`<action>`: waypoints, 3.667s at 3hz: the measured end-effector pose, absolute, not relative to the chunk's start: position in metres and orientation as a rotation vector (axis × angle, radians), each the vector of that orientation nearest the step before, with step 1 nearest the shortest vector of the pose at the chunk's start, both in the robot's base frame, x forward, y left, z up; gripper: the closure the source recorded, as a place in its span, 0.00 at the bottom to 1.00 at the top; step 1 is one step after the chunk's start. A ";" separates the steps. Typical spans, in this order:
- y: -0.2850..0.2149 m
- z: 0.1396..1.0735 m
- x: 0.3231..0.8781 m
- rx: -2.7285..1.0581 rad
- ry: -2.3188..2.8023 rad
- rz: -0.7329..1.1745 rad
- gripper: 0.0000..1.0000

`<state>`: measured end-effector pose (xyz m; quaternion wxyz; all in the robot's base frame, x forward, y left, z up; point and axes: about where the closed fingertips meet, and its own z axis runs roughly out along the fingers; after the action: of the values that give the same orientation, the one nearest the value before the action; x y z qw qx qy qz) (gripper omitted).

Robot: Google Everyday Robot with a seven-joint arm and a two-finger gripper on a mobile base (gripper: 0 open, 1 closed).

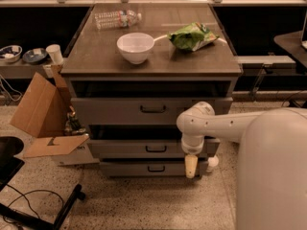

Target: Open middle drawer

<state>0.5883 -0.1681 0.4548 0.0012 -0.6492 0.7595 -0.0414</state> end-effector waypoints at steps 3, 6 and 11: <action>-0.147 0.423 0.624 -2.037 2.343 -0.032 0.62; -0.172 0.442 0.609 -2.000 2.410 -0.053 0.83; -0.172 0.438 0.606 -1.998 2.411 -0.043 0.00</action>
Offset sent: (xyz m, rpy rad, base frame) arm 0.0537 0.0322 -0.0486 0.1083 0.0122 0.0238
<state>0.6063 -0.1716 0.4383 0.0048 -0.6381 0.7698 -0.0137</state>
